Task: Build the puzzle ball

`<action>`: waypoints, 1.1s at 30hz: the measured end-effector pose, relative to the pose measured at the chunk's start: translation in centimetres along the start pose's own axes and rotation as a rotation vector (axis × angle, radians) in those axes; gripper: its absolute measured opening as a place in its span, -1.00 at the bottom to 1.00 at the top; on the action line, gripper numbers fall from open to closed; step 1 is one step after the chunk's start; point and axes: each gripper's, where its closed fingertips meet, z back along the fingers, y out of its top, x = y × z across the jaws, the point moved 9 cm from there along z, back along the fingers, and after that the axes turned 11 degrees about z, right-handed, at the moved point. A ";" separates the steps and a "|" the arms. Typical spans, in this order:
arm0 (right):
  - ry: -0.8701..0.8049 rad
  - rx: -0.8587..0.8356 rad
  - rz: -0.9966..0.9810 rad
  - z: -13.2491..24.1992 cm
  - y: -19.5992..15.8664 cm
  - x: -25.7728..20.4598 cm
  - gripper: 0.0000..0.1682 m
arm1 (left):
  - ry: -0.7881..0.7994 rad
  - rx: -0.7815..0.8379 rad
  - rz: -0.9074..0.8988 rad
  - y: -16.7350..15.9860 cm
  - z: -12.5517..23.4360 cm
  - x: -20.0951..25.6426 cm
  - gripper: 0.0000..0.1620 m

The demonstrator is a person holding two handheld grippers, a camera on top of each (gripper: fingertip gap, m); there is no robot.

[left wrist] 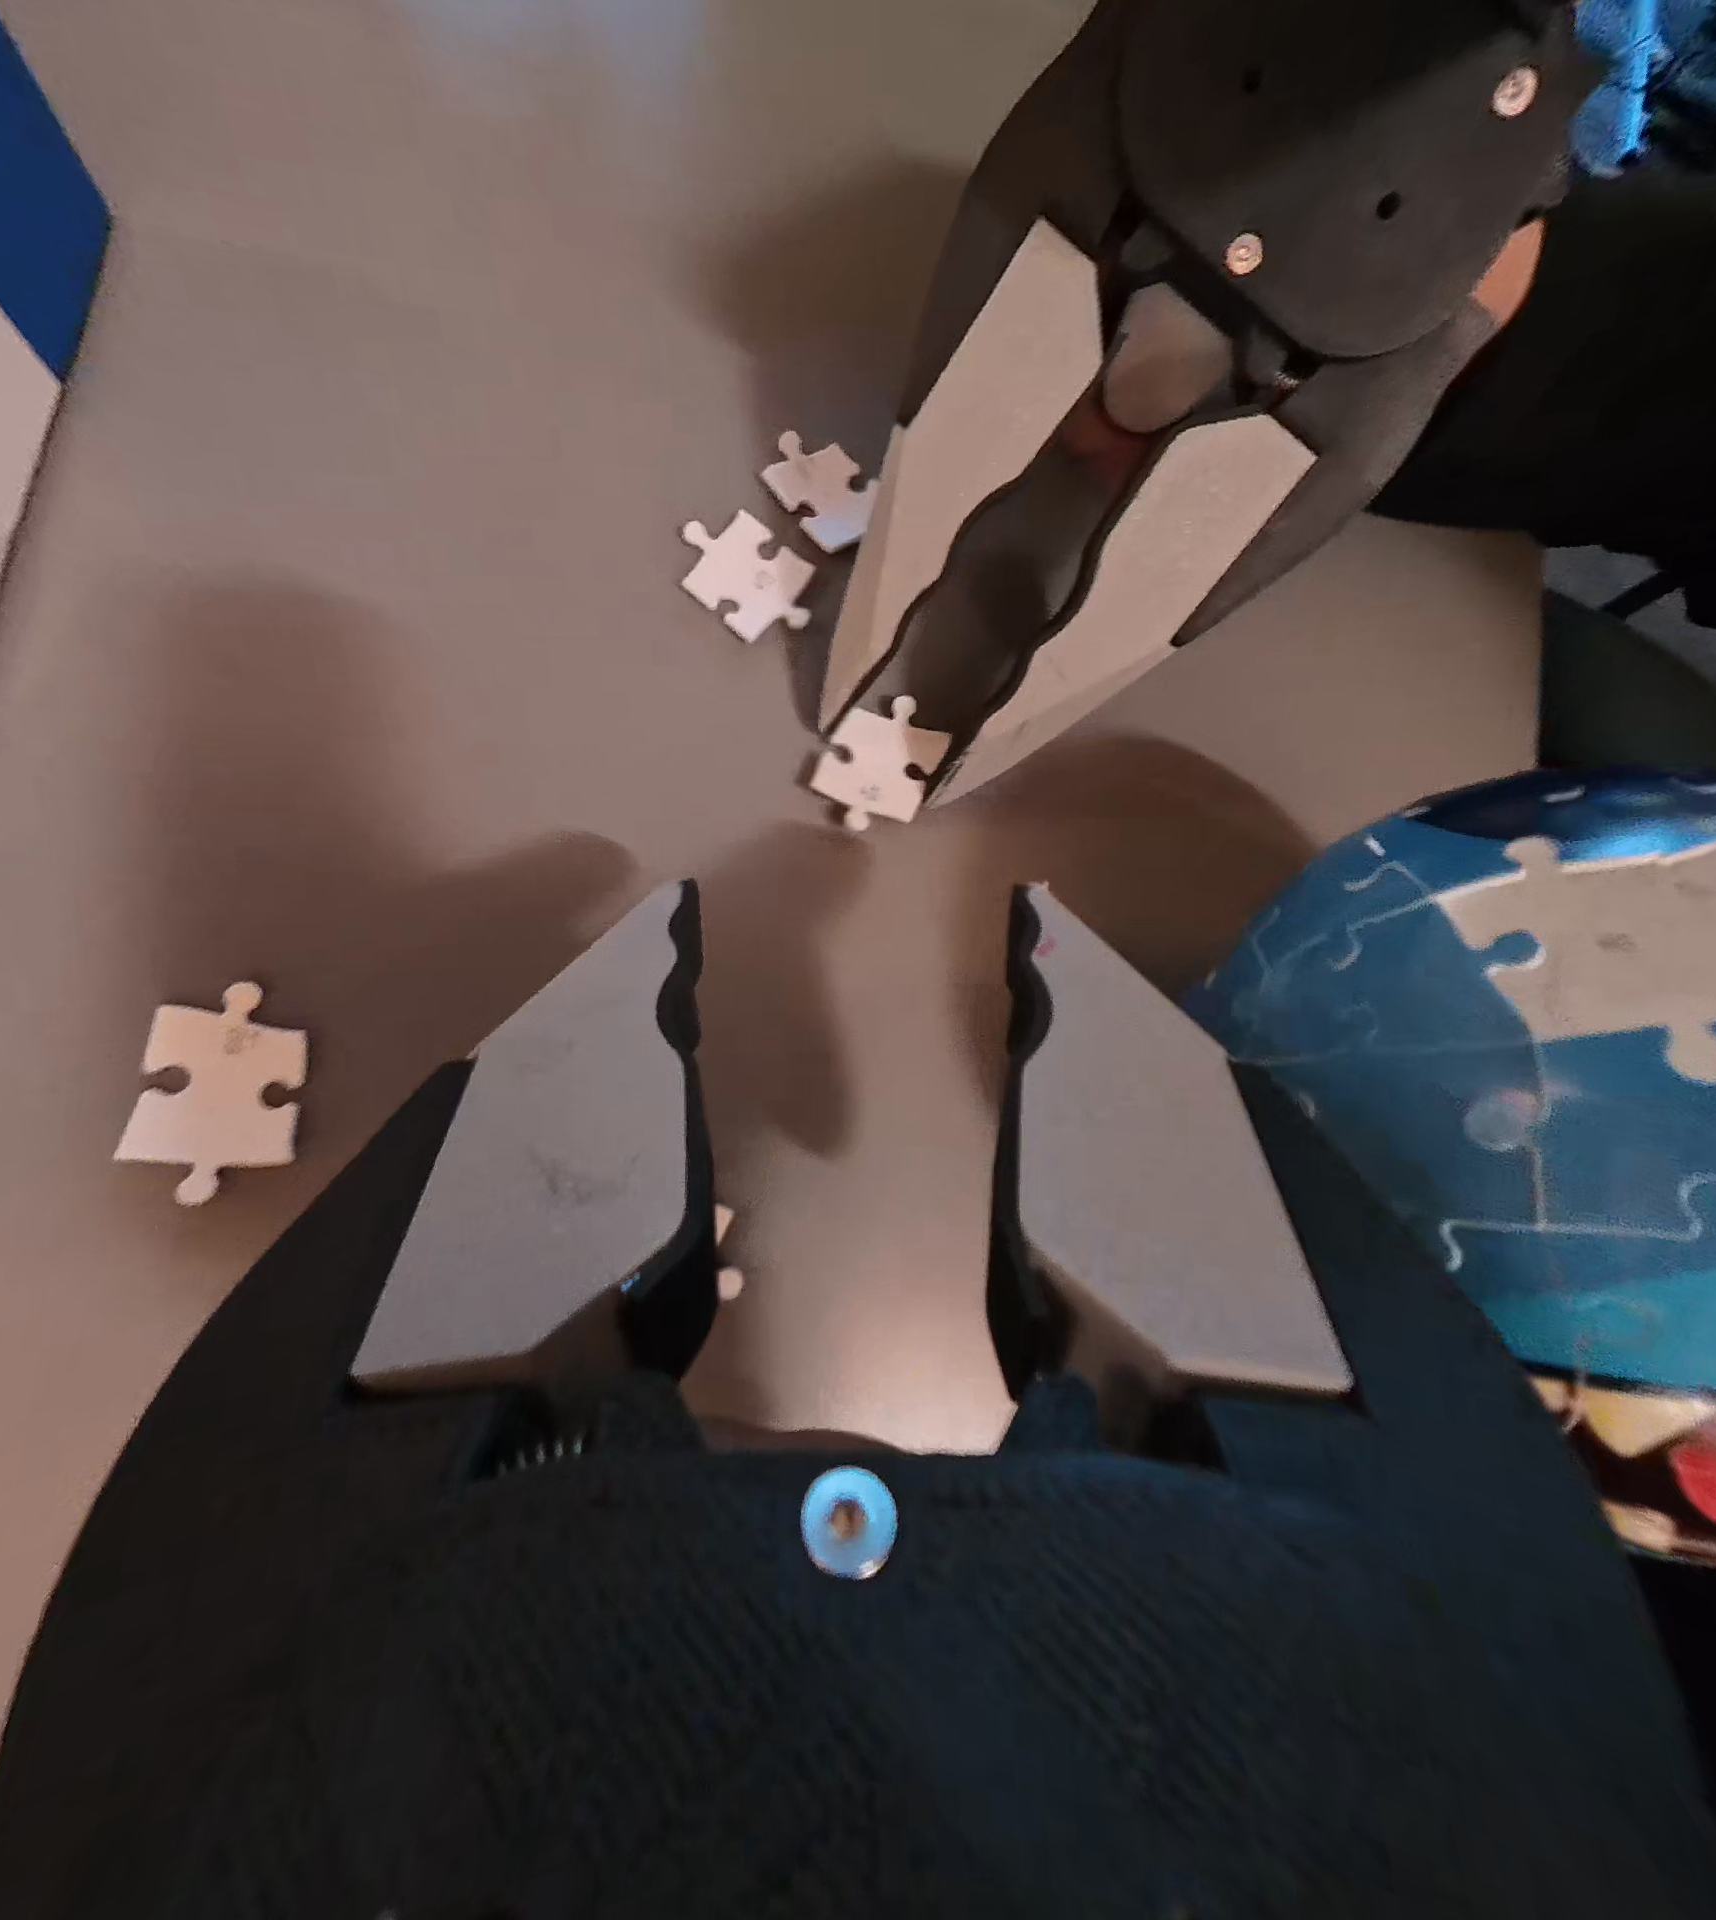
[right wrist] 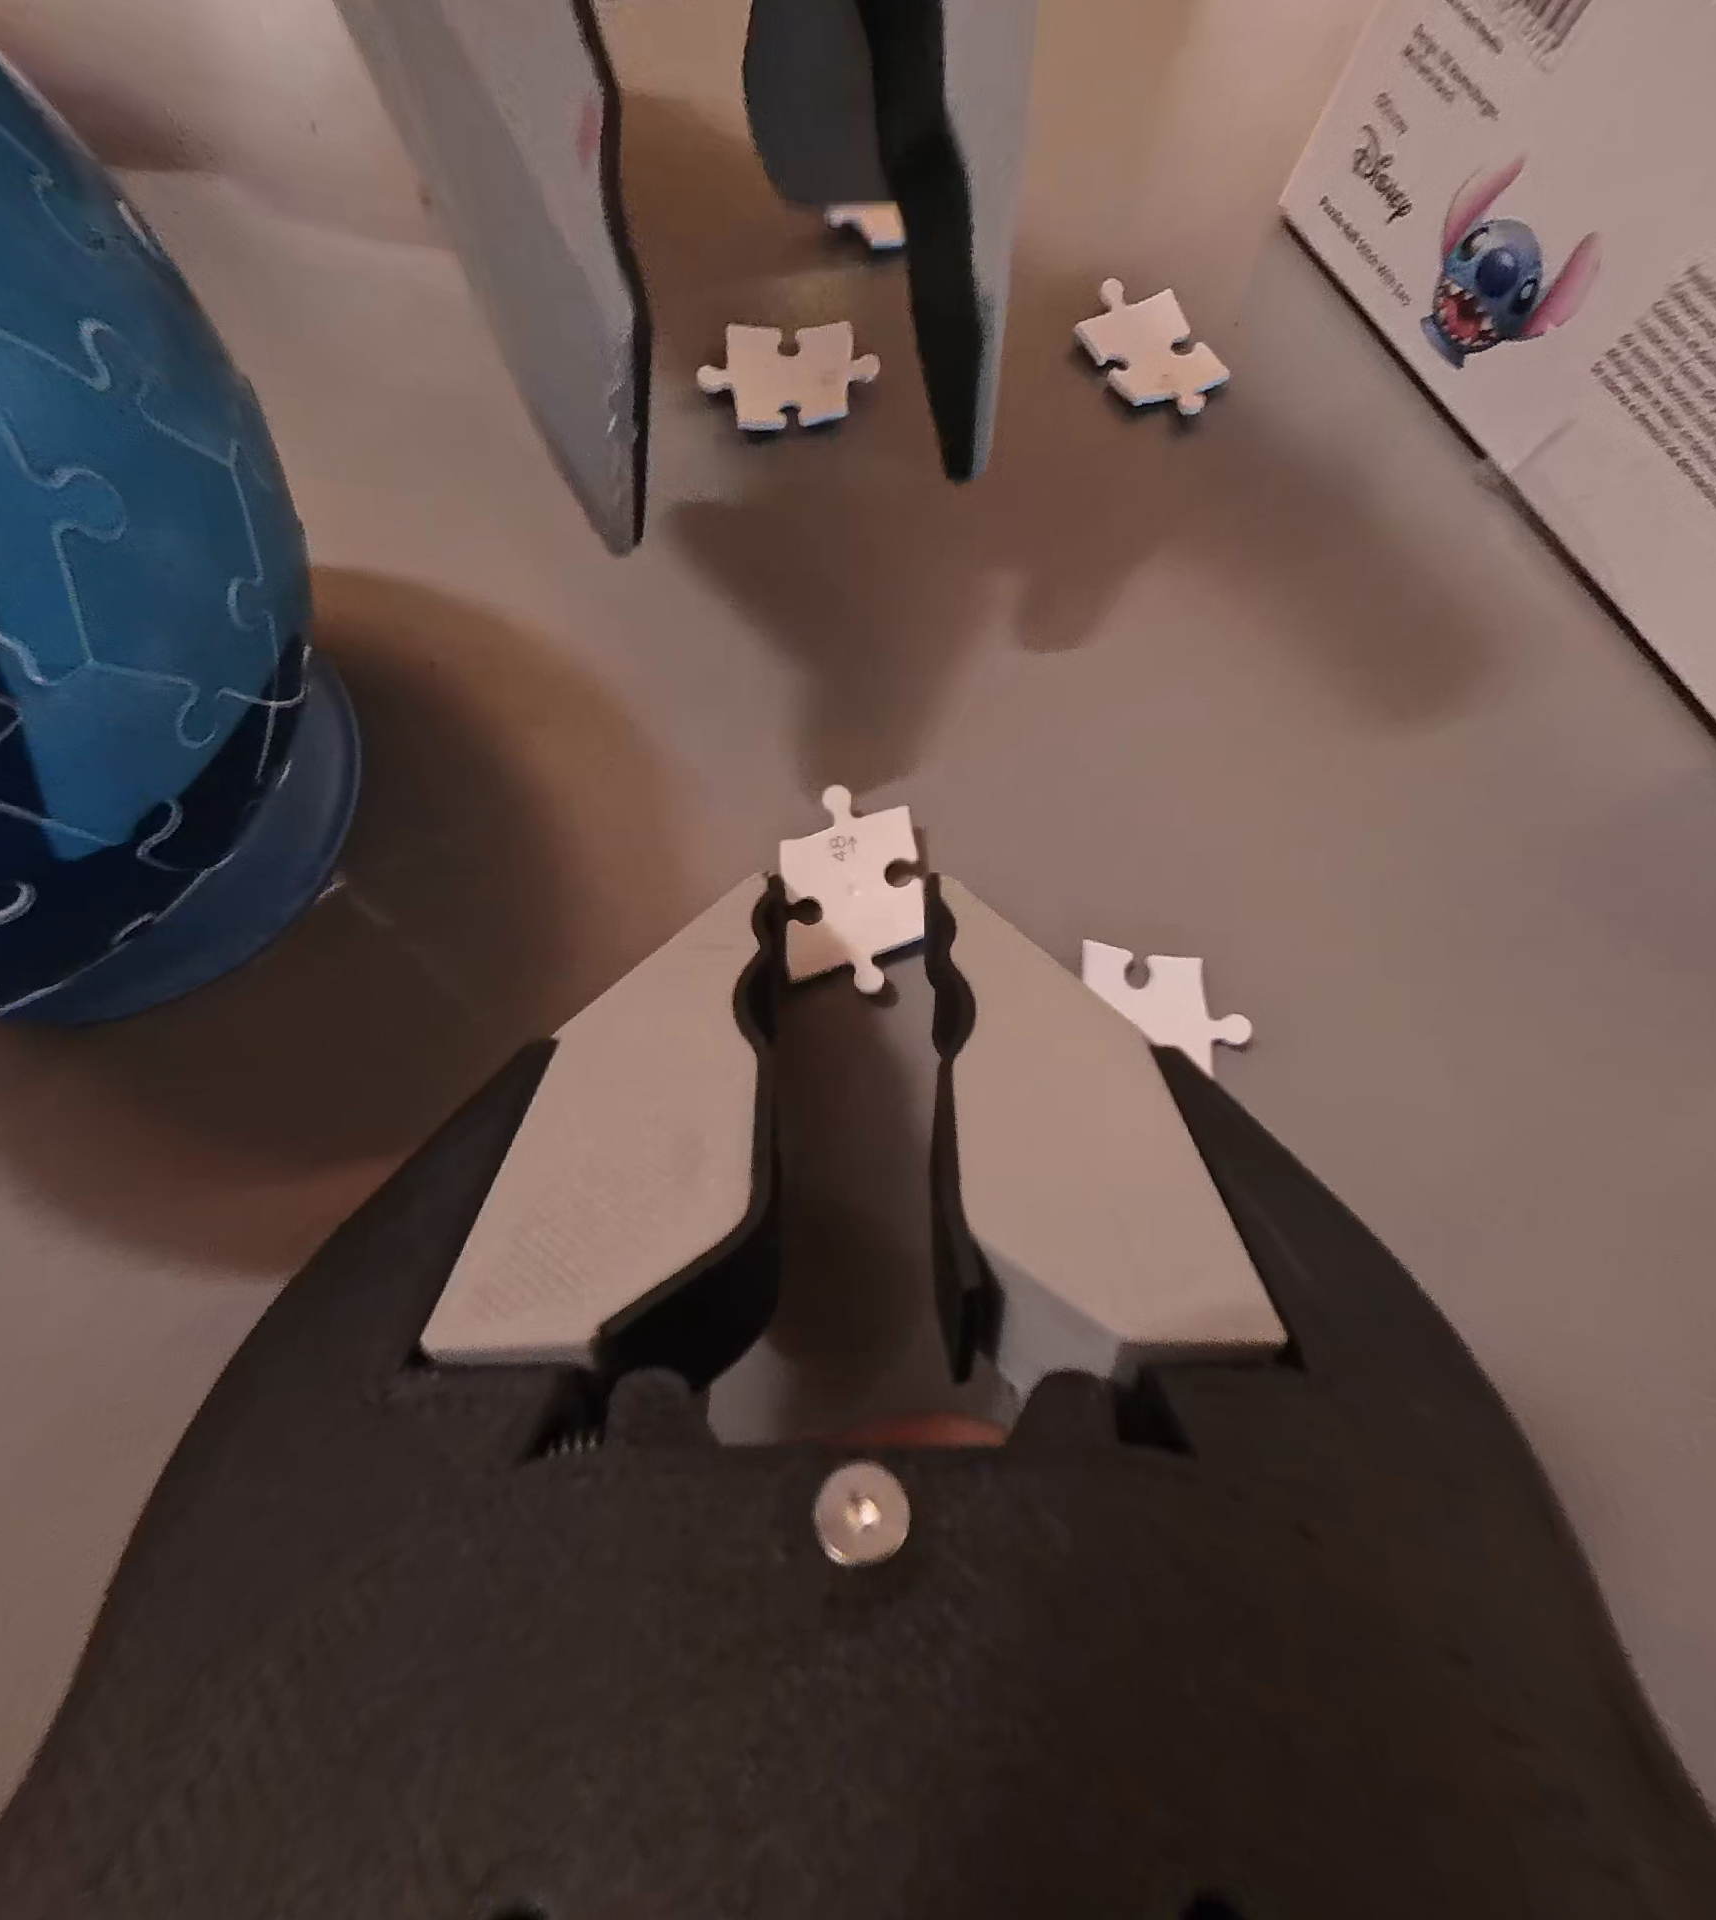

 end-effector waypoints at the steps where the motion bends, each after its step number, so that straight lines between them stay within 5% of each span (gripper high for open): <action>1: -0.017 0.017 -0.003 0.2 0.1 0.1 -0.72 | -0.030 0.001 0.015 0.1 -0.3 0.1 -0.29; 9: -0.177 0.219 0.046 2.7 1.9 0.0 -0.72 | -0.243 0.101 0.144 1.9 -1.5 0.8 -0.33; 13: -0.202 0.238 0.063 2.9 2.3 -0.2 -0.72 | -0.289 0.124 0.161 2.2 -1.9 0.8 -0.71; 17: -0.211 0.211 0.064 2.7 1.6 -0.1 -0.86 | -0.233 0.125 0.145 2.2 -1.6 0.2 -1.00; 25: -0.181 0.306 0.020 3.6 2.1 0.2 -0.83 | 0.018 -0.034 -0.179 3.0 -1.1 2.3 -1.00; 30: -0.166 0.297 0.077 3.2 2.5 -0.4 -1.00 | 0.177 -0.160 -0.366 4.0 -0.9 4.3 -1.00; 33: -0.149 0.316 0.039 3.5 2.3 -0.4 -1.00 | 0.171 -0.076 -0.357 5.4 0.3 5.2 -1.00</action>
